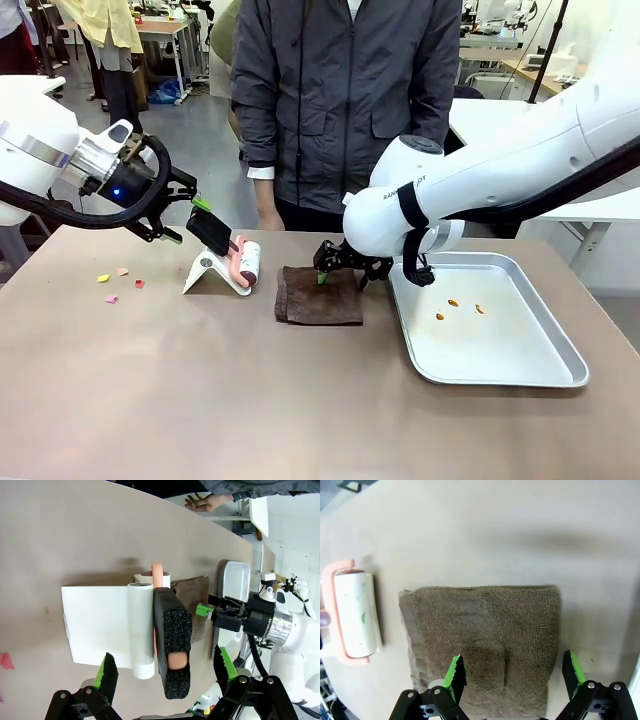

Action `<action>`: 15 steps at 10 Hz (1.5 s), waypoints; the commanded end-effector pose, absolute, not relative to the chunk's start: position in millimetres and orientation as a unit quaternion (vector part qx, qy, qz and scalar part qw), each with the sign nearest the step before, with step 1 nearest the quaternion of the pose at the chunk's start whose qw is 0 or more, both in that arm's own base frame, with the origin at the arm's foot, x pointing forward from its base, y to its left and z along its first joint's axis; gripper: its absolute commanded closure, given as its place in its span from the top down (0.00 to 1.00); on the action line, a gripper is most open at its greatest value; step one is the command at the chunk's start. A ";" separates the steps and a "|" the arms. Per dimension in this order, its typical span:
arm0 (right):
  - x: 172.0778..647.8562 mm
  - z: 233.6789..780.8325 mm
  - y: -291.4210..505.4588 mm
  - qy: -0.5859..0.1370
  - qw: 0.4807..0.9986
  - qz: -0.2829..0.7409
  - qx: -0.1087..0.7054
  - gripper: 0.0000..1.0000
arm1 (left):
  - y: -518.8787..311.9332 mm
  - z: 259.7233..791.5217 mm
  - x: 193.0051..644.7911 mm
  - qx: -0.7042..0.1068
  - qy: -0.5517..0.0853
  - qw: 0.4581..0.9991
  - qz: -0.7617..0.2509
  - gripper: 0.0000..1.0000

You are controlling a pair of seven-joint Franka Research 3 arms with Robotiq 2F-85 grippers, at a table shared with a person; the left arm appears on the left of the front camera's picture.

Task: Clean the surface of the table.
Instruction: Hold the Lint Roller with your left hand and the towel with your right hand.

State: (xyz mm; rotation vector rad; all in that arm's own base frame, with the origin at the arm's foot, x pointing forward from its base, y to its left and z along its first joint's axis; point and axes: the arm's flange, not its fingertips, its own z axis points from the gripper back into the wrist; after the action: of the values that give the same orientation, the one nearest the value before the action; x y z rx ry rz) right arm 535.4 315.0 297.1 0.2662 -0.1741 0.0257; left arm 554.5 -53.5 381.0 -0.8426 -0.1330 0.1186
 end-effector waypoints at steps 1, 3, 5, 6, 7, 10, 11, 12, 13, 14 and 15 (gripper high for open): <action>537.8 295.7 323.4 -0.088 0.988 0.004 0.123 1.00 | -53.8 380.7 559.3 -0.416 -0.064 0.906 0.036 1.00; 537.6 294.5 323.4 -0.077 0.988 0.009 0.130 1.00 | -55.8 381.2 560.3 -0.421 -0.069 0.904 0.029 0.71; 535.2 293.0 324.0 -0.059 0.988 0.021 0.140 0.40 | -57.9 383.4 558.1 -0.427 -0.073 0.901 0.020 0.12; 535.1 292.9 323.8 -0.057 0.988 0.022 0.141 0.00 | -58.6 384.1 557.7 -0.425 -0.074 0.902 0.017 0.00; 534.7 293.5 325.1 -0.059 0.987 0.027 0.145 0.00 | -58.7 384.5 557.5 -0.424 -0.074 0.903 0.016 0.00; 536.3 290.7 324.2 -0.055 0.987 0.025 0.151 0.04 | -60.5 385.1 558.8 -0.427 -0.076 0.901 0.018 0.00; 536.9 290.3 324.0 -0.054 0.986 0.026 0.153 0.00 | -61.5 386.1 558.9 -0.430 -0.077 0.899 0.017 0.00; 537.5 289.8 323.3 -0.054 0.986 0.024 0.153 0.00 | -63.2 386.6 559.5 -0.432 -0.078 0.899 0.017 0.00; 537.6 288.4 322.7 -0.052 0.987 0.022 0.153 0.00 | -64.6 386.9 559.8 -0.432 -0.079 0.898 0.017 0.00; 537.2 287.7 322.4 -0.049 0.986 0.023 0.155 0.00 | -65.5 387.2 560.1 -0.434 -0.080 0.897 0.018 0.00; 537.1 288.0 322.1 -0.049 0.986 0.024 0.159 0.00 | -66.6 388.0 559.7 -0.435 -0.082 0.896 0.019 0.00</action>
State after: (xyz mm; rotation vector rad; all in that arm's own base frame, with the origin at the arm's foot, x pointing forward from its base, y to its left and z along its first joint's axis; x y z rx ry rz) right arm 532.1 328.5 297.9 0.2953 -0.1279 0.0252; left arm 558.8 -62.8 386.1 -0.8668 -0.1435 0.0528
